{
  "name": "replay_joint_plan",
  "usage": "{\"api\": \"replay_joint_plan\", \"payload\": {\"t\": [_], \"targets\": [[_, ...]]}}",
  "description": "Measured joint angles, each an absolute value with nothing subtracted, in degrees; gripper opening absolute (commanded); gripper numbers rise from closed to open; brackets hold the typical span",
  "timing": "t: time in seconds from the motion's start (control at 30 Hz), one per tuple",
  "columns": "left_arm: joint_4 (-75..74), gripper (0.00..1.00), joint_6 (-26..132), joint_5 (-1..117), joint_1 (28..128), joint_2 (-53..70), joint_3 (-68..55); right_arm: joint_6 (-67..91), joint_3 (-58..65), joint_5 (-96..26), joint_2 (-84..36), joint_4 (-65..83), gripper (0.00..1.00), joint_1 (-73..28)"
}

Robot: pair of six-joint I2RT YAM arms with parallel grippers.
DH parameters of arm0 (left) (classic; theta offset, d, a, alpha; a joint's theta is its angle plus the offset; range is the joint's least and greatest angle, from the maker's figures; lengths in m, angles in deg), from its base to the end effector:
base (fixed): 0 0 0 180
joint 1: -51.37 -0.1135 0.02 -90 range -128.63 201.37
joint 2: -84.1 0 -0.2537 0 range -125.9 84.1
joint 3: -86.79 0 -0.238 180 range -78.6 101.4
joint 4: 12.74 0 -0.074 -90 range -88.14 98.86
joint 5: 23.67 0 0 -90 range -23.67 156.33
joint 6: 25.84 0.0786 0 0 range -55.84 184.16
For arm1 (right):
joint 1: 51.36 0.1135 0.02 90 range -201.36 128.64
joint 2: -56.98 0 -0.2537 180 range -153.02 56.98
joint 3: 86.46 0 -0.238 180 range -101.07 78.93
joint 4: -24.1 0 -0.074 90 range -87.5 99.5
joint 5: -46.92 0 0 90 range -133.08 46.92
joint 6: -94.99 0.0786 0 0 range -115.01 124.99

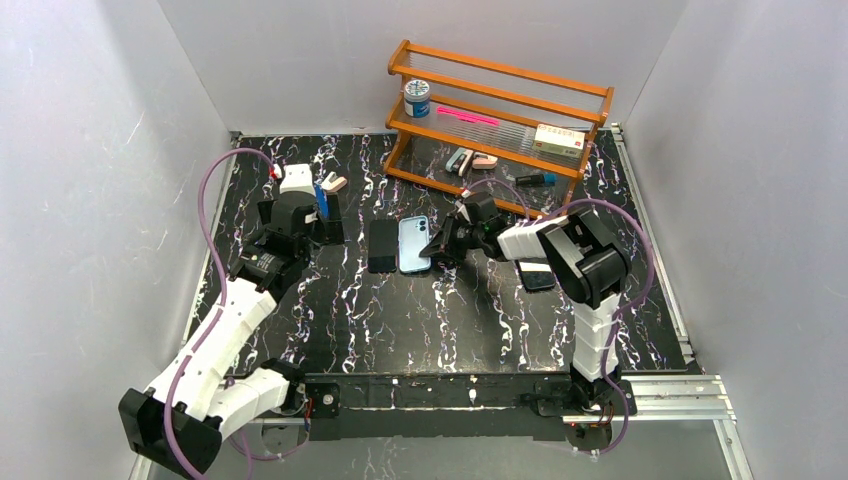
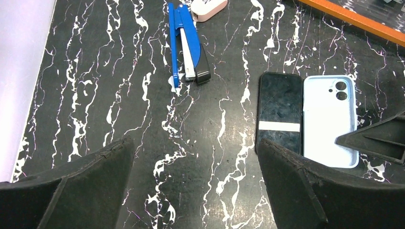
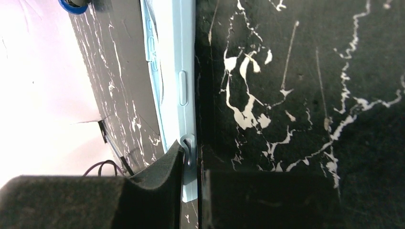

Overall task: Take the phone out of the phone case
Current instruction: Place the phone case at the center of the board.

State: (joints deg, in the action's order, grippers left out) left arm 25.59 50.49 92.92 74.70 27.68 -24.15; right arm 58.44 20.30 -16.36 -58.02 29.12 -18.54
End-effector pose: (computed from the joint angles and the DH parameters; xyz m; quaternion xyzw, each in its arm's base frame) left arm 0.2361 -0.0635 0.3144 -0.0526 0.8313 0.0203 0.5530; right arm 0.3341 0.2575 0.0987 0.0538 0.8742 0.4489 0.1770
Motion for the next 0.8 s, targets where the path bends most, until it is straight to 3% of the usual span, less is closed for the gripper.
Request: {"api": "replay_joint_plan", "payload": {"t": [0.23,0.57,0.67,0.73,0.8], "targets": [[25.15,0.98,50.44,91.21,73.22,27.72,-24.87,58.81,18.57,-16.81,-58.96,29.18,0.15,-17.95],[24.82,0.98,50.44,90.73,72.89,27.81,-25.55,58.18,17.57,-18.69,-58.98,27.98,0.46,-17.51],[24.82,0.98,50.44,90.73,72.74,27.81,-25.61,57.33,17.20,-19.87,-58.28,27.24,0.66,-17.19],[24.82,0.98,50.44,90.73,72.63,27.81,-25.63,57.26,17.13,-20.29,-57.49,27.04,0.97,-17.01],[24.82,0.98,50.42,90.73,72.47,27.81,-25.63,57.15,16.76,-20.60,-56.38,27.15,0.99,-16.77]]}}
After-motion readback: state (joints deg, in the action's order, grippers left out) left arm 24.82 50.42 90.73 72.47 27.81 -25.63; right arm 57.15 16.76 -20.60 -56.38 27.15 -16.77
